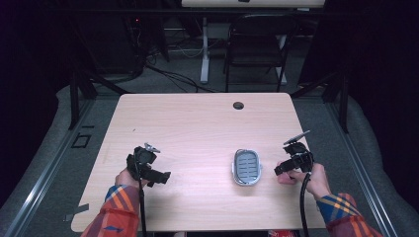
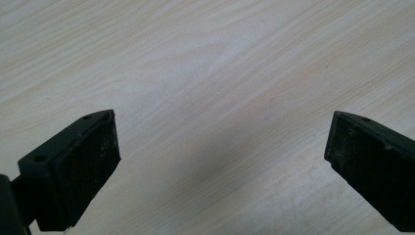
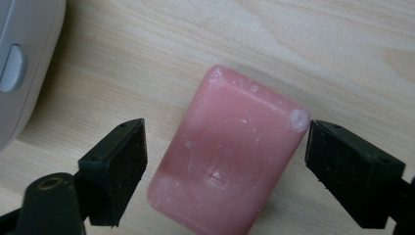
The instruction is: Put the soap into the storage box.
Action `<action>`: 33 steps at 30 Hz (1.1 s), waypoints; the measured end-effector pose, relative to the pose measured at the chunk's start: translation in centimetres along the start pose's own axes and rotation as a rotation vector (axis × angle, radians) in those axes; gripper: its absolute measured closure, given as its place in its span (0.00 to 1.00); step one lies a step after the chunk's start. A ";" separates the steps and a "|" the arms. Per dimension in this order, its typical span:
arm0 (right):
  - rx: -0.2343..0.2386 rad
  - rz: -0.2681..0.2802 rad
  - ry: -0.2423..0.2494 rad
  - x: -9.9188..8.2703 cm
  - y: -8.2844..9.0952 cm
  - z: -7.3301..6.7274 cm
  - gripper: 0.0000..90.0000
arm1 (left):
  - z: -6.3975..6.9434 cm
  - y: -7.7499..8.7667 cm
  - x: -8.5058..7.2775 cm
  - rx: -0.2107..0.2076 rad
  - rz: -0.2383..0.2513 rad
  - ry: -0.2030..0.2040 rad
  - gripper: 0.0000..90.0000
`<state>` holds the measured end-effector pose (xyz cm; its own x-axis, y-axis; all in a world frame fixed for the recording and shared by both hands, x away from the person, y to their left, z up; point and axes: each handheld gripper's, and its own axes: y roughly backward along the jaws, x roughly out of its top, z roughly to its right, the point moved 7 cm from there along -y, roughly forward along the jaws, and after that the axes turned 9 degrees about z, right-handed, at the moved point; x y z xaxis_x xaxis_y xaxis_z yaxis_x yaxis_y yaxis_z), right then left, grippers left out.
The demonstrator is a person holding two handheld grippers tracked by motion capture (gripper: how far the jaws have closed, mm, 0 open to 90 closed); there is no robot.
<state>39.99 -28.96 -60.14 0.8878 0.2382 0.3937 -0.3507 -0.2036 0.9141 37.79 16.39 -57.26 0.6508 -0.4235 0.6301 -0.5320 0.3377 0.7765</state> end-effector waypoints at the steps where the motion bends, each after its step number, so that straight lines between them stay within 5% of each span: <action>1: -0.002 -0.002 0.000 0.0 0.0 0.0 0.19 | 0.0 0.0 0.0 0.001 -0.001 0.000 0.00; 16: 0.021 -0.028 0.024 -0.3 -0.3 0.0 0.39 | 0.1 -0.1 0.0 0.004 -0.009 -0.007 0.00; 27: 0.024 -0.022 0.035 -0.5 -0.8 -0.2 0.39 | 0.1 -0.1 0.0 0.004 -0.011 -0.007 0.00; 28: 0.016 -0.071 0.076 -0.6 -0.4 0.0 0.40 | 0.1 -0.1 0.0 0.004 -0.012 -0.007 0.00; 29: 0.022 0.023 0.002 -0.4 -1.1 -0.5 0.40 | 0.1 -0.1 0.0 0.005 -0.013 -0.007 0.00; 30: 0.004 -0.070 0.079 -0.6 -0.4 0.0 0.40 | 0.1 -0.1 0.0 0.005 -0.012 -0.006 0.00; 33: 0.004 -0.025 0.050 -0.5 -0.8 -0.3 0.40 | 0.1 -0.1 0.0 0.005 -0.012 -0.007 0.00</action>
<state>39.70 -28.62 -61.01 0.8802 0.2902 0.3754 -0.3275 -0.2011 0.9232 37.75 16.32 -57.34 0.6532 -0.4339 0.6206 -0.5269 0.3281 0.7840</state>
